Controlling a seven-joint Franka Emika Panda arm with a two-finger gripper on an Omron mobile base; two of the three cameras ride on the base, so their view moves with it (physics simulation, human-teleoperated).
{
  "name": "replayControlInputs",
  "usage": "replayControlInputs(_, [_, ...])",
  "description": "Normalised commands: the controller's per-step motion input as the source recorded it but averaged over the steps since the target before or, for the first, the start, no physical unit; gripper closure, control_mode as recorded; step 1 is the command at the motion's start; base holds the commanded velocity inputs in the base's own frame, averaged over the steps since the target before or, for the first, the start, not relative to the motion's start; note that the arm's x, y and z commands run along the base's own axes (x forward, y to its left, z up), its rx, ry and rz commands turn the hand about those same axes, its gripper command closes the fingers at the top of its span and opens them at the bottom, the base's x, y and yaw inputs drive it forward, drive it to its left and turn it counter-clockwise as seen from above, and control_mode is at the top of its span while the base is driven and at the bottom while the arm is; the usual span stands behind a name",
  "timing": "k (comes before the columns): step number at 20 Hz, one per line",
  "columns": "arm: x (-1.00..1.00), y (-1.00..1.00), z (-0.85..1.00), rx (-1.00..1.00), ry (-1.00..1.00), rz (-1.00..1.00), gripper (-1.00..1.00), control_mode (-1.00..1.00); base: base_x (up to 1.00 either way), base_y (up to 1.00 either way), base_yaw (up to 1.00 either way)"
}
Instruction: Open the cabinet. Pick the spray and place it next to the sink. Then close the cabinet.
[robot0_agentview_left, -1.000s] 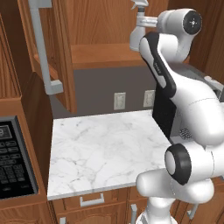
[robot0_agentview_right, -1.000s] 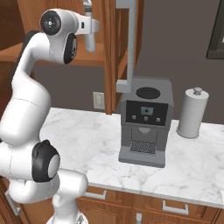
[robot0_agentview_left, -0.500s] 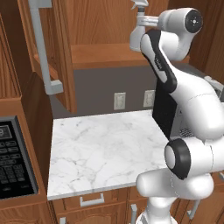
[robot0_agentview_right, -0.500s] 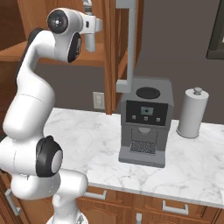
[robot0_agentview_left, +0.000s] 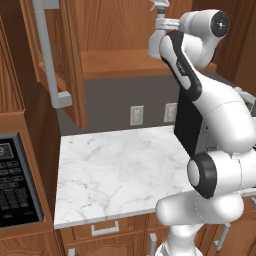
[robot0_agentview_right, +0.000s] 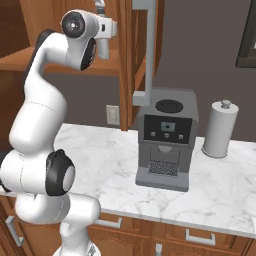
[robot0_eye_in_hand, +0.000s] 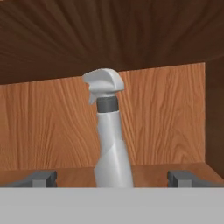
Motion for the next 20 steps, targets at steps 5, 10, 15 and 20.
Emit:
replayControlInputs(5, [0.15, -0.03, 0.0, 0.0, 0.01, 0.11, -1.0, -1.0, 0.0, 0.0, 0.0])
replayControlInputs(10, [0.12, -0.02, -0.03, 0.0, 0.03, 0.11, -1.0, -1.0, 0.0, 0.0, 0.0])
replayControlInputs(15, [0.1, 0.0, -0.06, 0.0, 0.03, 0.09, -1.0, -1.0, 0.0, 0.0, 0.0])
replayControlInputs(20, [0.12, 0.0, -0.04, 0.0, 0.01, 0.06, -1.0, -1.0, 0.0, 0.0, 0.0])
